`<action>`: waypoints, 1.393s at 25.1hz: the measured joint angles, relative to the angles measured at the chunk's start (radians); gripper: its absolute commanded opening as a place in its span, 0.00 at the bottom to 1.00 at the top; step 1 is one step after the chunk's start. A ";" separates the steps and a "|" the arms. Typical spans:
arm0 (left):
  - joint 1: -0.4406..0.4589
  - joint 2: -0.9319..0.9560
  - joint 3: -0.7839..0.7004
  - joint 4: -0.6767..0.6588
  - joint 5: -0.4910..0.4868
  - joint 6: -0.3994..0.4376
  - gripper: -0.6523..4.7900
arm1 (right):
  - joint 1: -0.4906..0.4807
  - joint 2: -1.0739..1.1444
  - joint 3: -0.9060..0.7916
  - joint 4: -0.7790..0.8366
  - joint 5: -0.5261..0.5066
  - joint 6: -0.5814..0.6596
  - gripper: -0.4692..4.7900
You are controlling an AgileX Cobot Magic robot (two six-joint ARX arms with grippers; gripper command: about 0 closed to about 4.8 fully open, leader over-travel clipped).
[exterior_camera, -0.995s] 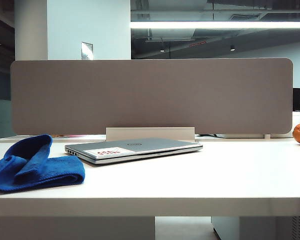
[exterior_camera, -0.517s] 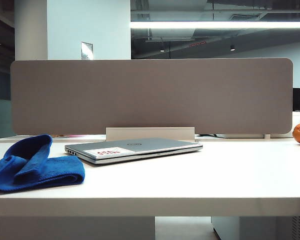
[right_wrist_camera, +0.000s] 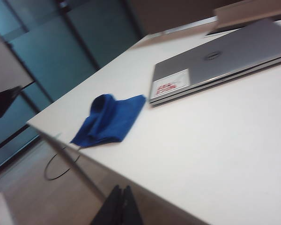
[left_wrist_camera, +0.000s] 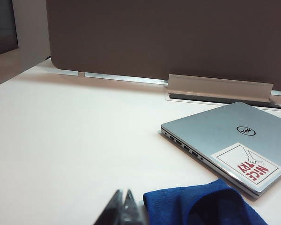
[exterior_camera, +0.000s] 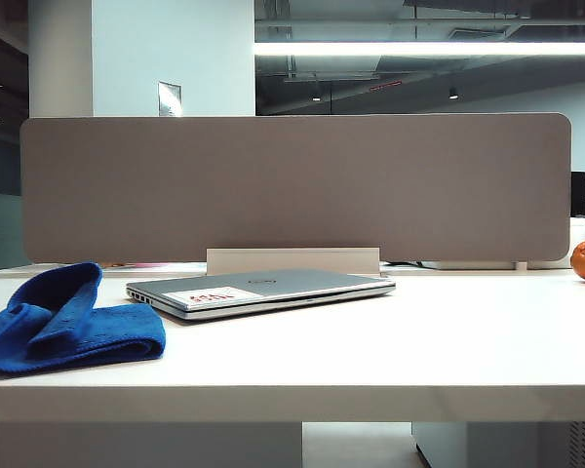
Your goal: Pick up the blue rag and put it over the laptop.
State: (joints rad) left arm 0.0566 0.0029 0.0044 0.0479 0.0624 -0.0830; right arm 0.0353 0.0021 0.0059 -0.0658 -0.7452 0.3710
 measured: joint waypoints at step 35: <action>-0.003 1.167 0.707 -0.249 0.138 -0.001 0.29 | 0.000 0.000 0.000 0.000 -0.010 0.015 0.09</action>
State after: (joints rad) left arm 0.0536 1.1694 0.7116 -0.2008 0.2005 -0.0837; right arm 0.0349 0.0021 0.0059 -0.0658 -0.7547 0.3859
